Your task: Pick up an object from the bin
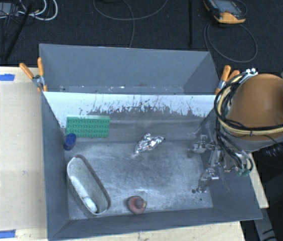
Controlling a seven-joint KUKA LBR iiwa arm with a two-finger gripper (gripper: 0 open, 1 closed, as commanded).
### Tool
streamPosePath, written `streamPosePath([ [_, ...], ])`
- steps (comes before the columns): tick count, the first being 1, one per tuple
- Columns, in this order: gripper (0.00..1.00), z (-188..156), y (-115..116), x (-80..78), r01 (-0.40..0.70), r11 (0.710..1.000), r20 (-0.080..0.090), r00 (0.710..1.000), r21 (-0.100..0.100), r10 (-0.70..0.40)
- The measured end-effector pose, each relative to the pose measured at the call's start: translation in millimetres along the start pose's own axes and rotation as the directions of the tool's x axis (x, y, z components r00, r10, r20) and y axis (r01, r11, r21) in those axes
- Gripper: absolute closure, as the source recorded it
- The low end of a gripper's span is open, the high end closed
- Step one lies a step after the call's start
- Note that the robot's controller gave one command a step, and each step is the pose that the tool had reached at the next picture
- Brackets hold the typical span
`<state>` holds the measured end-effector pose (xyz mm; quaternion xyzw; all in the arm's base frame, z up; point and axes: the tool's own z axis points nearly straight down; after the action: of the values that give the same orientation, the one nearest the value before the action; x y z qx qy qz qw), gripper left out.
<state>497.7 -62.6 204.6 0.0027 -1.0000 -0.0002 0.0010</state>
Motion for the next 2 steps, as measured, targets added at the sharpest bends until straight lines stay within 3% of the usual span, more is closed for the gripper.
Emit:
streamPosePath([
  [1, 0.00, 48.5, 78.4, -68.7, 0.028, 1.000, 0.003, 1.000, -0.004, -0.028],
  [2, 0.00, 130.3, 58.2, -114.6, 0.094, 0.996, 0.013, 0.996, -0.002, -0.094],
])
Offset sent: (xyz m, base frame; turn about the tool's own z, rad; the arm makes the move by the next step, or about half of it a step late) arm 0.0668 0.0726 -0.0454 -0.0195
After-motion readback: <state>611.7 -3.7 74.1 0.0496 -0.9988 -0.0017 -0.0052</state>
